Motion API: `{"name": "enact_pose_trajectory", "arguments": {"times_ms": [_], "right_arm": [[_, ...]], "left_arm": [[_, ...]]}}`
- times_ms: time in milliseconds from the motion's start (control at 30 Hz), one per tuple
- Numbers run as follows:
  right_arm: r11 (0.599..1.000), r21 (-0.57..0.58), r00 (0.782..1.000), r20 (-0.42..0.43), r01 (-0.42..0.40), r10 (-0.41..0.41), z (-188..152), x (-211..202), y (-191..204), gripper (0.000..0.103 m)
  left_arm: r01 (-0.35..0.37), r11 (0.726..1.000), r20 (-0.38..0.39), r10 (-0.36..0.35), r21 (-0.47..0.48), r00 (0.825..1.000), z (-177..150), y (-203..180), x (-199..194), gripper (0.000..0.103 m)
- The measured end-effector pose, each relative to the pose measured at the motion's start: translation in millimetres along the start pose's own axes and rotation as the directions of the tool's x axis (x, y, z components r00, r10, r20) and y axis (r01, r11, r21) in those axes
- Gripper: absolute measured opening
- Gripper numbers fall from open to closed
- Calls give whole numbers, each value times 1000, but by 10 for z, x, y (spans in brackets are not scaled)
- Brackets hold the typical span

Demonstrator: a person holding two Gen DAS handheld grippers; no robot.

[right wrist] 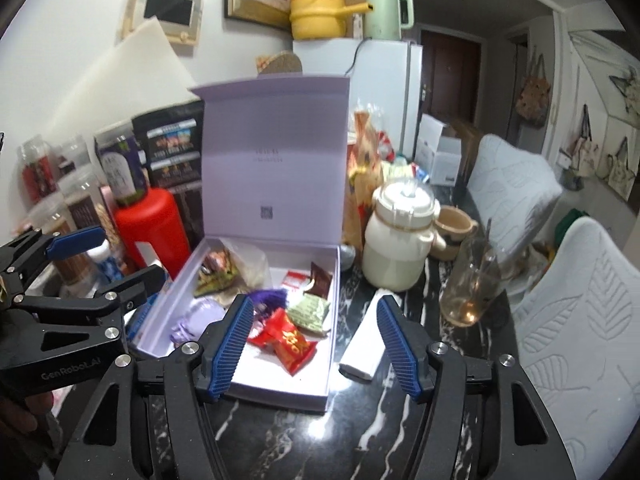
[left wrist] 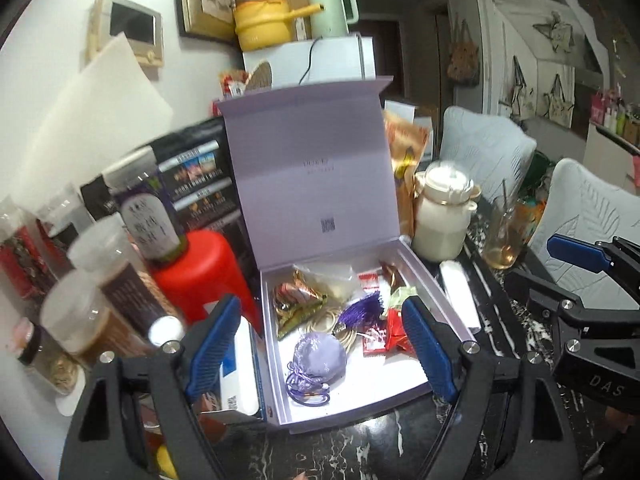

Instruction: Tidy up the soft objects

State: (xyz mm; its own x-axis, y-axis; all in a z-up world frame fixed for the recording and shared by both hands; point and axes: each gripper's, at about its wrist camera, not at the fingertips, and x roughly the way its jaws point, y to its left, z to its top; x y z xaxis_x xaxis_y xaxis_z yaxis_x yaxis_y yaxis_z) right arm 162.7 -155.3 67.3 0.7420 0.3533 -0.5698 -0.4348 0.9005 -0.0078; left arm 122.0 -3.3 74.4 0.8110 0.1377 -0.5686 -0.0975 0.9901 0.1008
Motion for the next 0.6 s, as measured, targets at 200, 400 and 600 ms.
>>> {"name": "enact_pose_trajectory", "arguments": {"times_ms": [200, 400, 600], "right_arm": [[1000, 1, 997, 76, 10, -10, 52, -346, 71, 71], [1000, 0, 991, 129, 31, -31, 39, -646, 131, 80], [999, 8, 986, 163, 46, -47, -44, -900, 196, 88]], "left_arm": [[19, 1000, 44, -19, -3, 999, 26, 46, -275, 83], [37, 999, 76, -35, -15, 996, -1, 103, -539, 93], [56, 998, 114, -52, -31, 992, -74, 154, -721, 101]]}}
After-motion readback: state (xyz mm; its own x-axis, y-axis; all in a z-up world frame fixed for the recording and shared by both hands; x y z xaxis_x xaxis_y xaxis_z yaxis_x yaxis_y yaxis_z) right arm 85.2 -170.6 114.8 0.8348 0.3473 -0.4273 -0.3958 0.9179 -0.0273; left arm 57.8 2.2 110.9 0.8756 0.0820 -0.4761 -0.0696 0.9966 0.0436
